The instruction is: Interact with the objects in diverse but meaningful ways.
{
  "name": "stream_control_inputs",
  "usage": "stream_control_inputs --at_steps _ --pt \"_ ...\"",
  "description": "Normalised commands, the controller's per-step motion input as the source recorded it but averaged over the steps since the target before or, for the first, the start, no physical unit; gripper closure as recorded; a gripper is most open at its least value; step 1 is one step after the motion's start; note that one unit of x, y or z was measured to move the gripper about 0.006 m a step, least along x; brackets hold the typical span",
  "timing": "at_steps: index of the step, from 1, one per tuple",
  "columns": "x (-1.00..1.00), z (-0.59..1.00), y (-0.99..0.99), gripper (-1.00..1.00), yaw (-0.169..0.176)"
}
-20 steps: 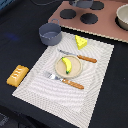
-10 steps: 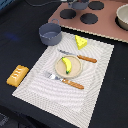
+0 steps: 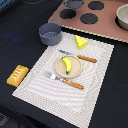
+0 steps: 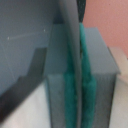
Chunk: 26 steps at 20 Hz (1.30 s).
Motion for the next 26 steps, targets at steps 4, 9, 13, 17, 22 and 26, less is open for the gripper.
stream_control_inputs --at_steps 4,9,13,17,22,26 --pt "-0.21 -0.27 -0.29 1.00 0.000" --pt "-0.31 -0.32 -0.29 1.00 0.000" --pt "-0.28 -0.35 -0.24 1.00 0.000" --pt "-0.34 -0.37 -0.24 1.00 0.000" --pt "-0.39 -0.31 0.02 -1.00 0.026" --pt "-0.42 0.08 0.26 -1.00 0.019"
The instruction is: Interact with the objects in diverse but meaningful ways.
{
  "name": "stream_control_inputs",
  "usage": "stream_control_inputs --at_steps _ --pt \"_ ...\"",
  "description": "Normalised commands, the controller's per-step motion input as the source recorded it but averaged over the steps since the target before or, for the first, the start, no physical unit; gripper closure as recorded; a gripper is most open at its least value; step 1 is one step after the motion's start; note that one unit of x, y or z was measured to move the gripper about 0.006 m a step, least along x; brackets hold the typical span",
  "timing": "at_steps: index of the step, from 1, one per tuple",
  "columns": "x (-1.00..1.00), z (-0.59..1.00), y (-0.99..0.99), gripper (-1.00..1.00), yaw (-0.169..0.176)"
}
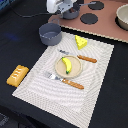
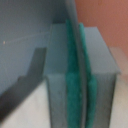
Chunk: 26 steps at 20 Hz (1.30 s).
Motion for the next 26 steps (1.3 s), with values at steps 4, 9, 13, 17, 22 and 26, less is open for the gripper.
stream_control_inputs --at_steps 4,9,13,17,22,26 --pt "-0.48 0.49 0.25 -1.00 0.000" --pt "-0.46 0.64 0.17 -1.00 0.000" --pt "-0.33 0.69 0.12 -1.00 -0.001" --pt "-0.02 0.34 -0.01 -1.00 -0.029" --pt "0.42 0.20 -0.41 -1.00 -0.045" --pt "0.73 0.29 -0.52 -1.00 -0.052"
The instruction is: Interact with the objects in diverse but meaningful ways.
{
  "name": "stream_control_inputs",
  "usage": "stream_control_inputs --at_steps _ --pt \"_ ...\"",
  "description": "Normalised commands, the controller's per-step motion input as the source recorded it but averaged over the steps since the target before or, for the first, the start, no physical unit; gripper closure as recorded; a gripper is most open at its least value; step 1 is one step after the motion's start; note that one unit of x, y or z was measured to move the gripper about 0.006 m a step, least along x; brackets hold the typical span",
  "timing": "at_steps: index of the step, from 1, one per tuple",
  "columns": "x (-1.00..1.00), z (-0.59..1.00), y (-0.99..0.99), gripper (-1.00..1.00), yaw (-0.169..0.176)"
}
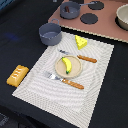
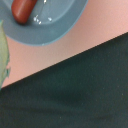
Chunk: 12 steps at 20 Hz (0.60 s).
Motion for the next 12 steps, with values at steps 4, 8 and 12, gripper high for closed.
stream_control_inputs --at_steps 4,8,12 --pt "0.87 0.34 -0.49 -1.00 -0.047" --pt "0.90 0.39 -0.45 -1.00 -0.042" --pt "0.87 0.46 -0.43 -1.00 -0.058"
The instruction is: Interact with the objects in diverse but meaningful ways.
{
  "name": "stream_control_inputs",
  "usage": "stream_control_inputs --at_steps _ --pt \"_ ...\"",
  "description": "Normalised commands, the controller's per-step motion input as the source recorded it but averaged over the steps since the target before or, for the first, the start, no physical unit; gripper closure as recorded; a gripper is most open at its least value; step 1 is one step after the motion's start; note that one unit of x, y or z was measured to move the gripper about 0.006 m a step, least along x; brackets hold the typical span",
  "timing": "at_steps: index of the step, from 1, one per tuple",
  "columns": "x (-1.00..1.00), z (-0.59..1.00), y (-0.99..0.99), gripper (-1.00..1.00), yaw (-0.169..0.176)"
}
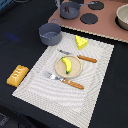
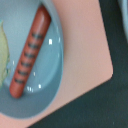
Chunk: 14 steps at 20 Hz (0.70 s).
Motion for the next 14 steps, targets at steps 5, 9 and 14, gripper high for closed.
stream_control_inputs --at_steps 5,9,14 --pt "0.62 0.16 -0.54 -1.00 -0.080" --pt "0.44 -0.02 -0.63 -1.00 -0.087" --pt "0.11 -0.31 -0.63 -1.00 -0.066"
